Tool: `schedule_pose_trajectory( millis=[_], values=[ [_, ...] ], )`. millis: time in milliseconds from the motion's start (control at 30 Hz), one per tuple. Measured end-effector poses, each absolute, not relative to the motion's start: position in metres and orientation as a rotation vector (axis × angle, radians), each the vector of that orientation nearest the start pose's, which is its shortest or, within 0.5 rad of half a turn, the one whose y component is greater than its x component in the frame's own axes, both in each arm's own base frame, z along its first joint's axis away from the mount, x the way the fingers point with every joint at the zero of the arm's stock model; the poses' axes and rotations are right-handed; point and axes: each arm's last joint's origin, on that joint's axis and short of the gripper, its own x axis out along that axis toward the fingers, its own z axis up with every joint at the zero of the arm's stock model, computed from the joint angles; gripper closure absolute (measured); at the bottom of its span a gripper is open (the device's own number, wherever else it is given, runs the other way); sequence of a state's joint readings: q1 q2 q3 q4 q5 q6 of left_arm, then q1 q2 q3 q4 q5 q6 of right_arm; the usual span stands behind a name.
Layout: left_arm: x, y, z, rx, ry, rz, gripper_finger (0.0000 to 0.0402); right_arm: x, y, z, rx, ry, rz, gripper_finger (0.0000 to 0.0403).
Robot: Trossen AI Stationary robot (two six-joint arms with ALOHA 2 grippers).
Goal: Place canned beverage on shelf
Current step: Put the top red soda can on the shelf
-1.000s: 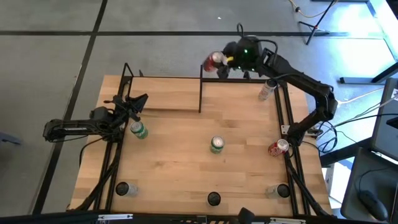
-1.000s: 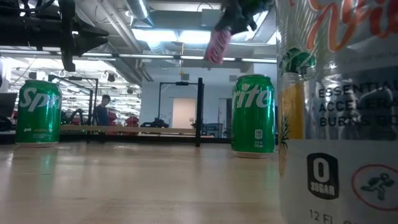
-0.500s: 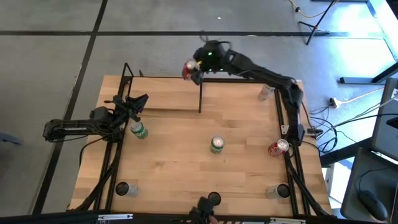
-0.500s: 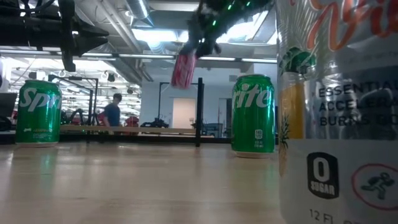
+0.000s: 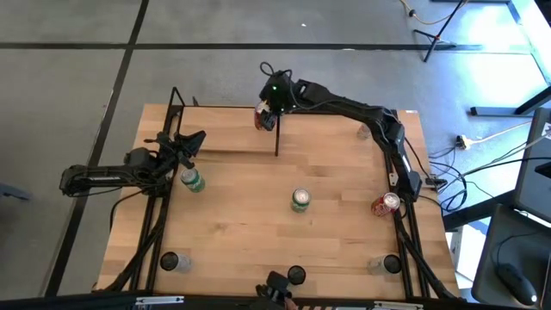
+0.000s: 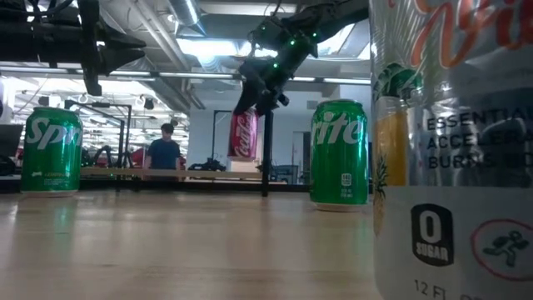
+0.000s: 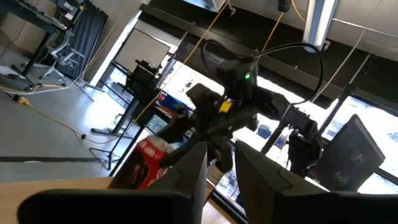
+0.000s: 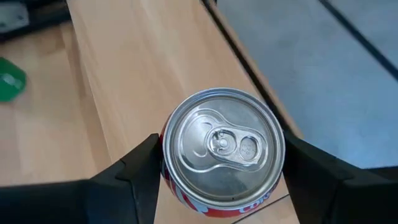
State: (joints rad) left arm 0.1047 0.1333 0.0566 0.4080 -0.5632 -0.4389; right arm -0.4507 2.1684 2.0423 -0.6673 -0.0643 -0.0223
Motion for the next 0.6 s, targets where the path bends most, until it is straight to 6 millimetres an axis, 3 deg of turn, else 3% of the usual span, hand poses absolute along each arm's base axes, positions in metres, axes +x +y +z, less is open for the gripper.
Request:
schedule_pose_trajectory(
  millis=[267, 600],
  values=[
    [0.092, 0.025, 0.210, -0.495, -0.470, 0.580, 0.0325, 0.444, -0.213, 0.266, 0.186, 0.808, -0.354, 0.0154],
    [0.092, 0.025, 0.210, -0.494, -0.468, 0.581, 0.0325, 0.442, -0.212, 0.269, 0.188, 0.825, -0.356, 0.0154]
  ],
)
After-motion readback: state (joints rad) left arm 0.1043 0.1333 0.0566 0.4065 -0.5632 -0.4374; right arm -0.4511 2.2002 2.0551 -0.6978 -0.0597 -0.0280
